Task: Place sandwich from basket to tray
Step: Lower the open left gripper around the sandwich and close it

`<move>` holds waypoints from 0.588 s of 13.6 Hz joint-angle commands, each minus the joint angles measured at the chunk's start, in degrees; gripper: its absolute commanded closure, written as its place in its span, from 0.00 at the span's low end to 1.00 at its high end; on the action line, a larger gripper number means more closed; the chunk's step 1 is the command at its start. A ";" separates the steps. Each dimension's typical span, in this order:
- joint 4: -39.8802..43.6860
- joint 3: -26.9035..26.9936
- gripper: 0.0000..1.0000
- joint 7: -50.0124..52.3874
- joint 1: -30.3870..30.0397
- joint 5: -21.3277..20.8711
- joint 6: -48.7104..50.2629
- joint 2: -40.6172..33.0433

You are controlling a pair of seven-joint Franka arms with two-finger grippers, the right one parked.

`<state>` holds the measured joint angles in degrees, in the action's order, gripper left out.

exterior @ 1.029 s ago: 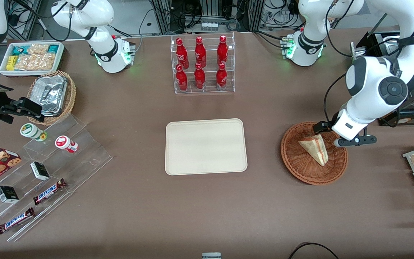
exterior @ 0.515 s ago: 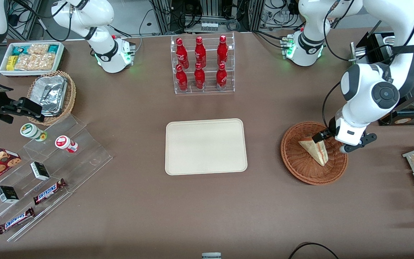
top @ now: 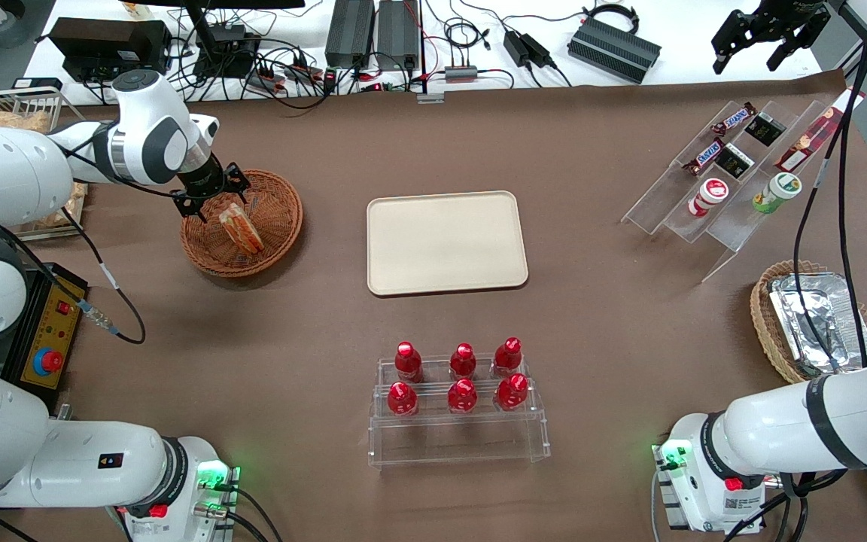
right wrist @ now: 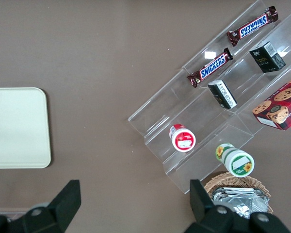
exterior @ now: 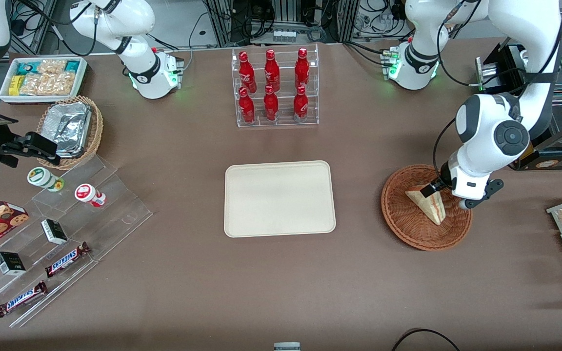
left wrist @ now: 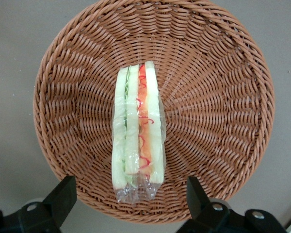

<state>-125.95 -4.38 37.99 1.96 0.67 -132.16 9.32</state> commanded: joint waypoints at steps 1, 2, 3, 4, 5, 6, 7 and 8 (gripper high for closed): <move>-0.35 0.16 0.00 2.87 0.24 -0.32 -2.66 1.65; -0.53 0.16 0.00 3.22 0.24 -0.32 -3.19 2.10; -0.53 0.16 0.00 3.31 0.24 -0.32 -3.71 2.54; -0.62 0.16 0.00 3.40 0.15 -0.32 -4.24 3.06; -0.70 0.16 0.00 3.40 0.15 -0.32 -4.94 3.68; -0.79 0.16 0.00 3.66 0.15 -0.32 -5.73 4.47; -0.97 0.16 0.00 4.19 0.15 -0.32 -6.35 4.82; -1.14 0.16 0.00 4.89 0.15 -0.32 -6.53 5.26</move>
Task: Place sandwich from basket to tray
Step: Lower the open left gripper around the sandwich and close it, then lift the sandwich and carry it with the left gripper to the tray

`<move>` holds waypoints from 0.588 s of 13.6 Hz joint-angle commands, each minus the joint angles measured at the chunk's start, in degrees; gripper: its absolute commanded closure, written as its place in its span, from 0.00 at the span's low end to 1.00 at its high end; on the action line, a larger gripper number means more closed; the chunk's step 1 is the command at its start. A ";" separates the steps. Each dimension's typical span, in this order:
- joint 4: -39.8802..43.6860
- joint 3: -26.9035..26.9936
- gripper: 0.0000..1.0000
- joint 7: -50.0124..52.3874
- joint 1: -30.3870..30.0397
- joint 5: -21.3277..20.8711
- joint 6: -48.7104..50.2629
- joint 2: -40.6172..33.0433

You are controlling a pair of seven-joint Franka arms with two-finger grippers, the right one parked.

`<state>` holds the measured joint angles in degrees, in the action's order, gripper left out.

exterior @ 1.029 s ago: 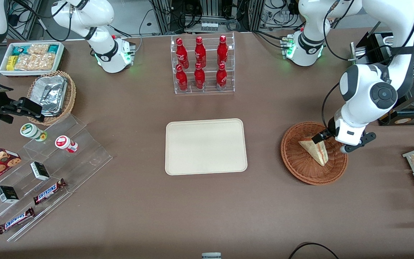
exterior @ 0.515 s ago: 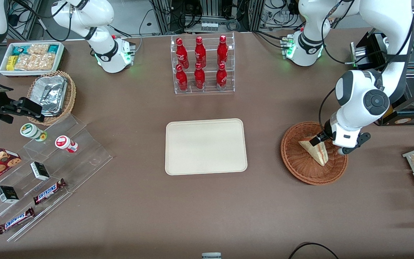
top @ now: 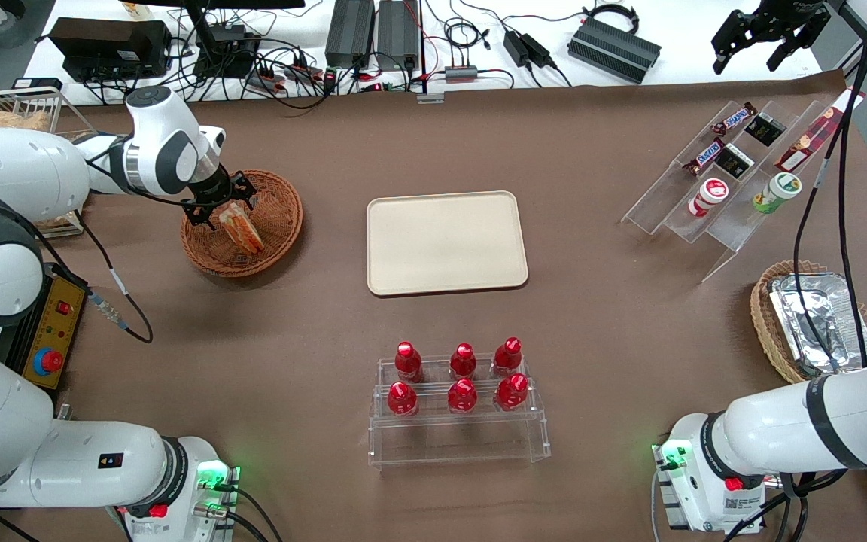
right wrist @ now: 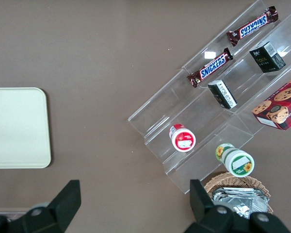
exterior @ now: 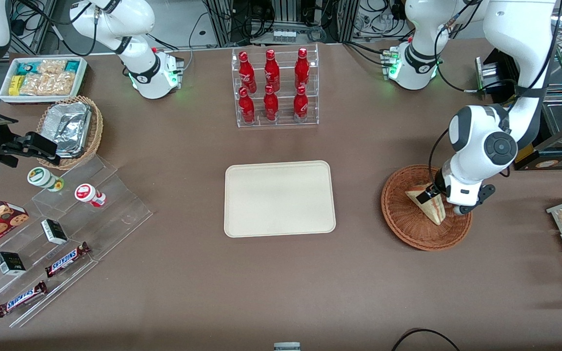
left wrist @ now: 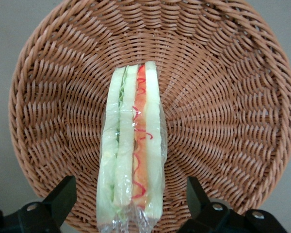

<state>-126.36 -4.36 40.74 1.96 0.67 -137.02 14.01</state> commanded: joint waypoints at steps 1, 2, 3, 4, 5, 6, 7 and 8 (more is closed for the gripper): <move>-1.17 0.14 0.00 2.49 0.15 -0.32 -1.76 0.58; -1.26 0.14 0.00 2.50 0.15 -0.32 -1.76 0.58; -1.35 0.14 0.20 2.59 0.15 -0.32 -1.76 0.49; -1.44 0.14 0.56 2.59 0.15 -0.32 -1.50 0.41; -1.44 0.14 0.82 2.41 0.15 -0.32 -1.06 0.23; -1.44 0.23 1.00 2.32 0.15 -0.32 -0.89 0.06; -1.35 0.23 1.00 2.15 0.24 -0.32 -0.28 -0.38; -1.00 0.23 1.00 1.97 0.33 -0.40 0.77 -0.82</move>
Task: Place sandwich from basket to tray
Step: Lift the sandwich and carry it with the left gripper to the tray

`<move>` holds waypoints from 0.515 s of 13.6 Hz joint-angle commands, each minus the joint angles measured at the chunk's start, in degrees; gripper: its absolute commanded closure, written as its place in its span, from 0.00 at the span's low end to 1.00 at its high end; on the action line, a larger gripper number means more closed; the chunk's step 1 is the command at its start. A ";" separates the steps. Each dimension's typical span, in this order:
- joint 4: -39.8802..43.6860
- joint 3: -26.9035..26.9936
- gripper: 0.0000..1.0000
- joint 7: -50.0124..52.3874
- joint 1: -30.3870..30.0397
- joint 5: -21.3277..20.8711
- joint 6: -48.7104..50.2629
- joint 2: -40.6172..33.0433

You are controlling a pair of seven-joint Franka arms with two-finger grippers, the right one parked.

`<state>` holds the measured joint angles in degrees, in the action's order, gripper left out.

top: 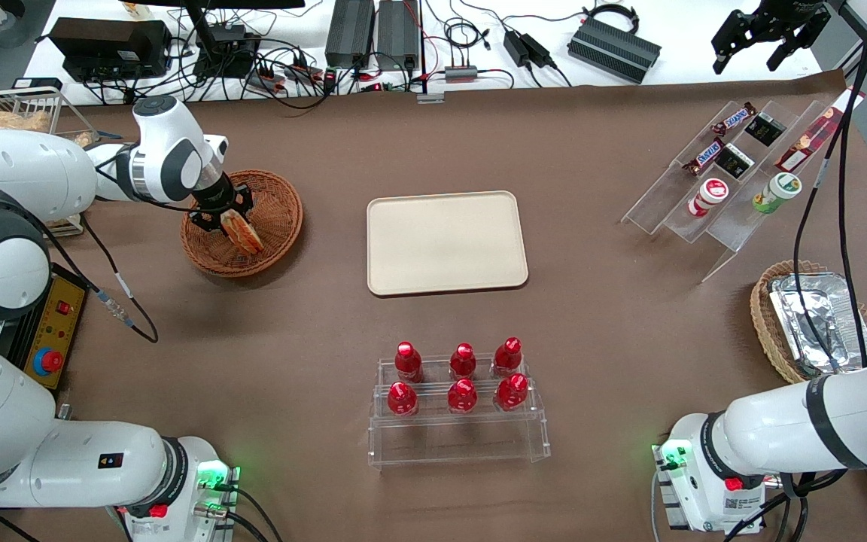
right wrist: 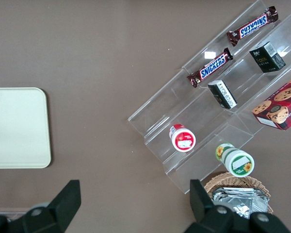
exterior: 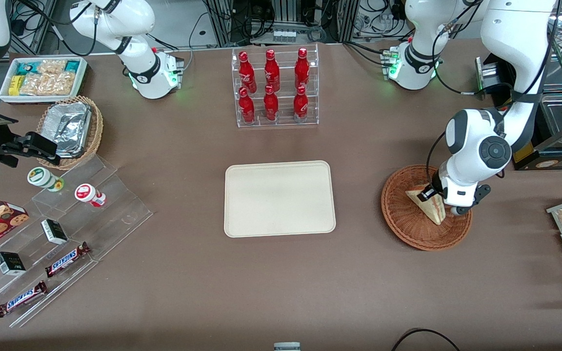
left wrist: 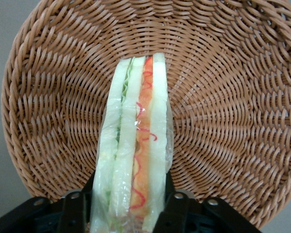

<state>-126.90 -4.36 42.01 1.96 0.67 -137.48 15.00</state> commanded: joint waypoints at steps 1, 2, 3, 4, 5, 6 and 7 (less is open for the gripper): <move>-0.19 0.23 1.00 0.61 0.33 -0.40 2.03 -2.43; 0.42 0.14 1.00 0.27 0.50 -0.40 2.99 -3.13; 1.82 0.05 1.00 0.17 0.68 -0.84 4.83 -3.14; 4.09 -0.21 1.00 0.00 0.77 -1.02 7.81 -2.96; 6.38 -0.47 1.00 0.00 1.03 -1.45 11.14 -2.87; 8.49 -1.09 1.00 0.00 1.81 -1.46 13.96 -2.96; 11.03 -1.27 1.00 0.00 2.95 -1.46 16.86 -2.70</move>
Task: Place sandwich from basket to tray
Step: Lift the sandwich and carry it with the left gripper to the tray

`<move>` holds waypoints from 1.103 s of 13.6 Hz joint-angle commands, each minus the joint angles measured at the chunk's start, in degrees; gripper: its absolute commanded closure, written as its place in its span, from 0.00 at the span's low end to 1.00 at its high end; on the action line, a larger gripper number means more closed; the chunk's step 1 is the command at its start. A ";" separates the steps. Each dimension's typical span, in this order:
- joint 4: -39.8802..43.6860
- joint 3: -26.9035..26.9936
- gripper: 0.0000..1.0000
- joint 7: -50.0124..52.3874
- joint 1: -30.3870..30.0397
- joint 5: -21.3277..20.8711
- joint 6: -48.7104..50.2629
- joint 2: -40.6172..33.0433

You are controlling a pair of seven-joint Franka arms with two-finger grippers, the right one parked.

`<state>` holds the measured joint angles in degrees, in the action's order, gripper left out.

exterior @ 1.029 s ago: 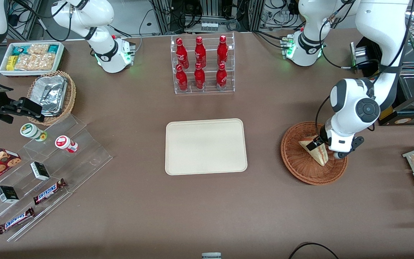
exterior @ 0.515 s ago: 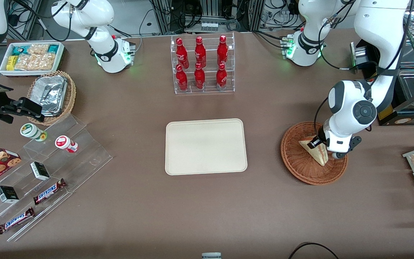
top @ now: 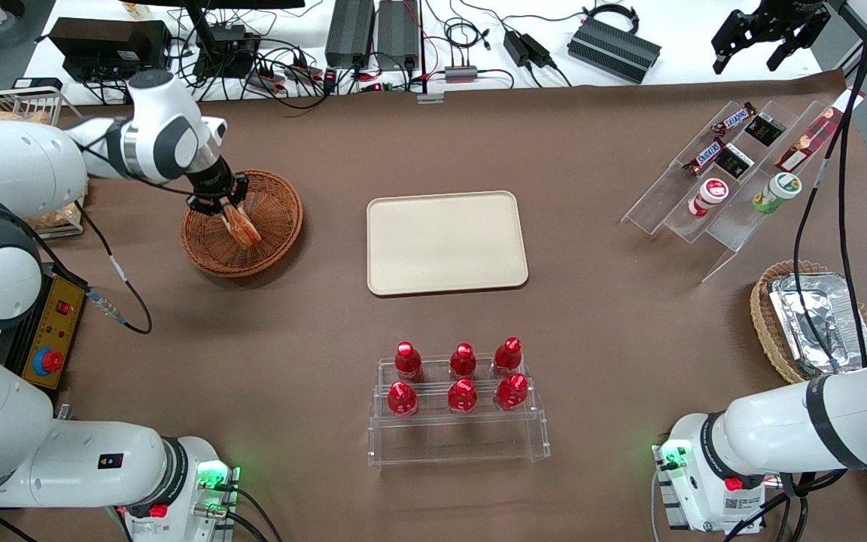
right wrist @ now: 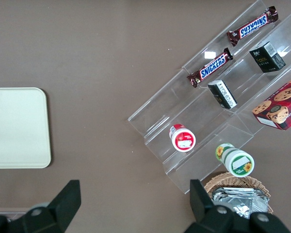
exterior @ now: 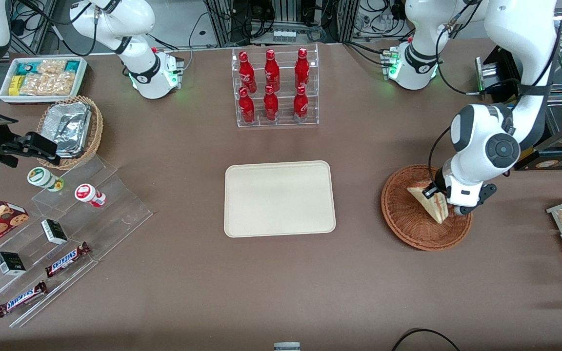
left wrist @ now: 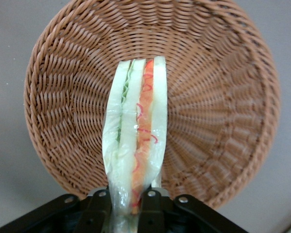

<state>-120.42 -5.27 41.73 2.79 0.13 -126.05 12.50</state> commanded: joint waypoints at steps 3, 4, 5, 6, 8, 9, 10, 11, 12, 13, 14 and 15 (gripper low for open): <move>8.01 -0.35 1.00 0.19 6.78 -0.92 9.24 0.16; 8.10 -0.44 1.00 -0.42 8.36 -0.92 9.24 0.25; 8.36 -0.44 1.00 -1.21 10.11 -0.74 8.89 0.86; 9.84 -0.44 1.00 -1.22 12.39 -0.74 9.06 1.99; 13.09 -0.44 1.00 -0.78 16.88 -0.65 9.24 4.63; 14.42 -0.44 1.00 -0.52 18.90 -0.57 9.24 5.60; 15.65 -0.44 1.00 -0.25 20.57 -0.30 9.24 6.48; 17.05 -0.44 1.00 -0.08 21.89 0.05 9.15 7.62; 18.28 -0.44 1.00 0.27 23.39 0.05 9.15 8.85; 20.21 -0.44 1.00 1.76 25.14 0.05 9.07 10.60; 22.23 -0.44 1.00 2.99 26.55 0.05 9.06 12.45; 24.34 -0.44 1.00 4.05 28.13 0.05 9.06 14.38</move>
<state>-101.95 -6.44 43.50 27.98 0.16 -118.12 22.32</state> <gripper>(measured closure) 0.846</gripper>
